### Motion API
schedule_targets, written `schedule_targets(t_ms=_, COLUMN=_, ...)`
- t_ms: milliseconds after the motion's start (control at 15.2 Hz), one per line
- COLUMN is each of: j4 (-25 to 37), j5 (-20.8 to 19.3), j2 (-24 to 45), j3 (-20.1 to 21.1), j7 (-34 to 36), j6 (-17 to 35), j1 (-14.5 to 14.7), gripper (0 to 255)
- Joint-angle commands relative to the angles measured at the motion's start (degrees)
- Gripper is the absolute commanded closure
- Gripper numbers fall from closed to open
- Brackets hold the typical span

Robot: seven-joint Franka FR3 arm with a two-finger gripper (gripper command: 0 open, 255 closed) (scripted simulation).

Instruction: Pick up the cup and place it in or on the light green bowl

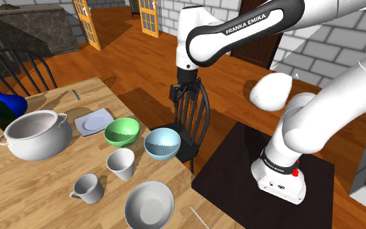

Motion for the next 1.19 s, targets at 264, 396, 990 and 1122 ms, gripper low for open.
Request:
schedule_targets(t_ms=264, j4=3.3, j5=2.6, j2=11.8, j3=3.1, j7=3.3, j6=8.9, j1=2.1, gripper=0)
schedule_targets(t_ms=396, j4=4.8, j5=3.2, j2=15.9, j3=4.1, j7=4.4, j6=11.5, j1=2.8, gripper=0)
schedule_targets(t_ms=990, j4=15.3, j5=3.3, j2=34.6, j3=7.1, j7=9.6, j6=20.6, j1=6.1, gripper=0)
schedule_targets(t_ms=1122, j4=18.3, j5=2.9, j2=38.8, j3=7.4, j7=10.8, j6=21.9, j1=7.0, gripper=0)
